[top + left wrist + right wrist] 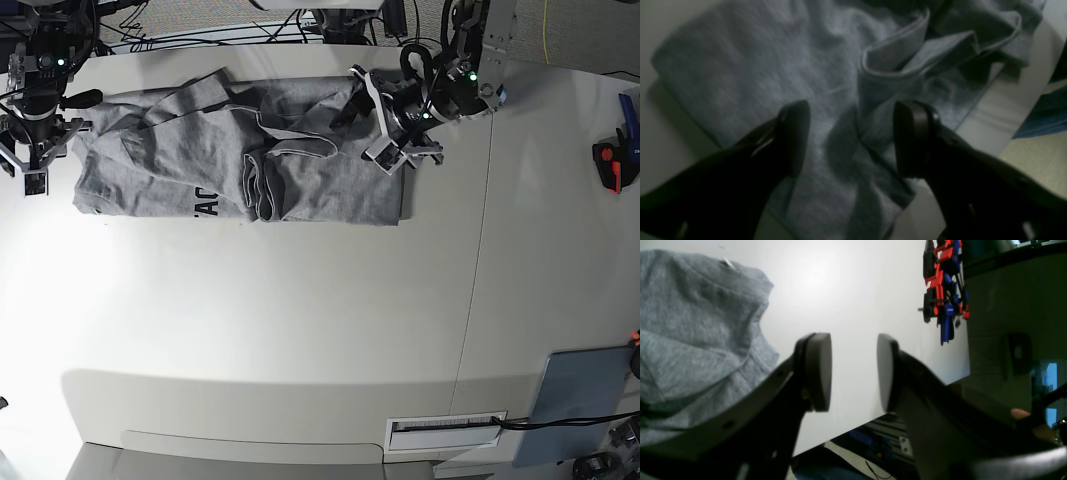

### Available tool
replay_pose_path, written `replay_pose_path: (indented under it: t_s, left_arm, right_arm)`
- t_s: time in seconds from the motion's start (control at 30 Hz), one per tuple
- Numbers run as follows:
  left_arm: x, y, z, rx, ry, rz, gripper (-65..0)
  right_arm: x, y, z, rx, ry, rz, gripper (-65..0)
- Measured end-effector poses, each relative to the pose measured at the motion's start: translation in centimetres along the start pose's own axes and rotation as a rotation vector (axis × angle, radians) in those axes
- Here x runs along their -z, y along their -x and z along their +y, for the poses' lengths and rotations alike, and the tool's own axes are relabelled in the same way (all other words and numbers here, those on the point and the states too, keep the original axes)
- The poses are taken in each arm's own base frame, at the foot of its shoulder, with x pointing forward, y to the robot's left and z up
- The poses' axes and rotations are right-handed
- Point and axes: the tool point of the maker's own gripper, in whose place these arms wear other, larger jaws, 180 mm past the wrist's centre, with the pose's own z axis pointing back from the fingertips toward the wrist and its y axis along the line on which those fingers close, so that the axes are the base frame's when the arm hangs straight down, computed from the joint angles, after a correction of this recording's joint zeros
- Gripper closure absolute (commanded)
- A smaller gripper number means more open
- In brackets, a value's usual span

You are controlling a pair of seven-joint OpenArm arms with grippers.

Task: Fold the T-shirt properly
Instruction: 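Fold the shirt end with the left gripper toward the right gripper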

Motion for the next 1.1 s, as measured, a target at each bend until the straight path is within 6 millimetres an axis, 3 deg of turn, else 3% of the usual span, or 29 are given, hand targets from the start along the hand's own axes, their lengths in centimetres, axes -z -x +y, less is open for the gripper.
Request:
replay_pose_path:
  t_s: [0.1,0.4,0.63,0.7,0.9,0.93,1.1]
  left_arm:
    - [0.1,-0.4,-0.4,-0.032,0.027,-0.025,-37.5]
    - [0.5,-1.6,-1.7,-0.042,0.067,-0.076,-21.5]
    - [0.5,-1.7,-2.3,-0.020,0.096,-0.082,-1.9]
    - [0.5,-1.9,-2.5,-0.032,0.106,-0.093,-2.0]
    - [-0.2,-3.4,-5.6,-0.110,0.286,-0.160,-2.2]
    - [-0.2,-3.2,-6.0,-0.118,0.302,-0.146,-4.0]
    - [0.1,-2.9,-7.9,-0.108,0.363,-0.117,-25.1]
  right_arm:
    - [0.0,0.0,0.0,0.000,0.000,0.000,-22.8]
    - [0.0,0.0,0.0,0.000,0.000,0.000,-22.8]
    - [0.0,0.0,0.0,0.000,0.000,0.000,-22.8]
    - [0.0,0.0,0.0,0.000,0.000,0.000,-22.8]
    - [0.0,0.0,0.0,0.000,0.000,0.000,-22.8]
    - [0.0,0.0,0.0,0.000,0.000,0.000,-22.8]
    - [0.0,0.0,0.0,0.000,0.000,-0.001,-22.8]
